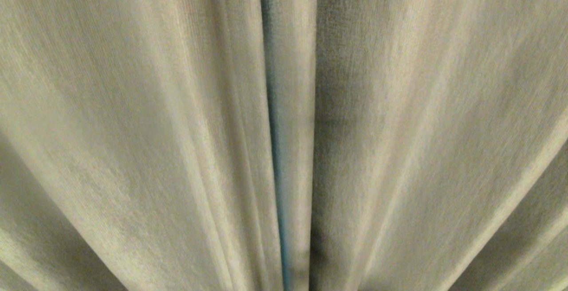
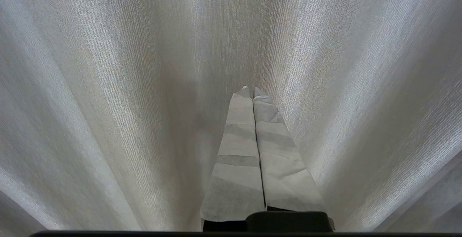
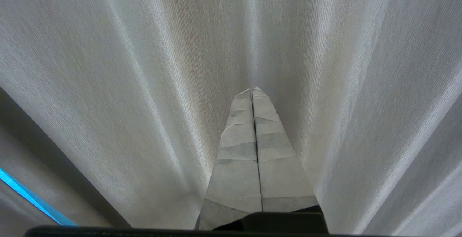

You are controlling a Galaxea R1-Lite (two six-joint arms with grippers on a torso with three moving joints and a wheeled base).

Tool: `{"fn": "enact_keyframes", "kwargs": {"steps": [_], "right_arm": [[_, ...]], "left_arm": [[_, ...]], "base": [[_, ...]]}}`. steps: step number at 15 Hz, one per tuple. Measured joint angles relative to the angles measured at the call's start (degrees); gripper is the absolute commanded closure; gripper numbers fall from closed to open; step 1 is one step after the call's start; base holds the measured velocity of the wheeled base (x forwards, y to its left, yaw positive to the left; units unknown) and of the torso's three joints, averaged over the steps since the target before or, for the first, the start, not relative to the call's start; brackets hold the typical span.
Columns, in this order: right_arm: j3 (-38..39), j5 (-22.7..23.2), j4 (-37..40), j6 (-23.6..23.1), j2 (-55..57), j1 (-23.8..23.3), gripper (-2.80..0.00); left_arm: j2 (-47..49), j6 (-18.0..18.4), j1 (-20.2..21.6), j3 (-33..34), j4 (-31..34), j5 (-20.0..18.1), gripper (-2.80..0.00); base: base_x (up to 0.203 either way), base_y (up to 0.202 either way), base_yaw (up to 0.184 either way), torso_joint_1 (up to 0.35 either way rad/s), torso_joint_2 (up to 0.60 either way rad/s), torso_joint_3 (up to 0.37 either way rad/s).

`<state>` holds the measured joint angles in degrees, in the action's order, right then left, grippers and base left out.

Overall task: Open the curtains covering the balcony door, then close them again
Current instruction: Pull the outer curtains open on both sides

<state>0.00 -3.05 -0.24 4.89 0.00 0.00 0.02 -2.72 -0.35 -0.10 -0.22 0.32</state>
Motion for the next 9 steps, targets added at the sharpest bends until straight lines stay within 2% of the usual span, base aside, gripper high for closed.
{"fn": "enact_keyframes", "kwargs": {"steps": [9], "right_arm": [[0.0, 0.2, -0.1, -1.0, 0.0, 0.0, 0.0]], "left_arm": [[0.0, 0.0, 0.0, 0.0, 0.0, 0.0, 0.0]], "base": [[0.0, 0.0, 0.0, 0.0, 0.0, 0.0]]}}
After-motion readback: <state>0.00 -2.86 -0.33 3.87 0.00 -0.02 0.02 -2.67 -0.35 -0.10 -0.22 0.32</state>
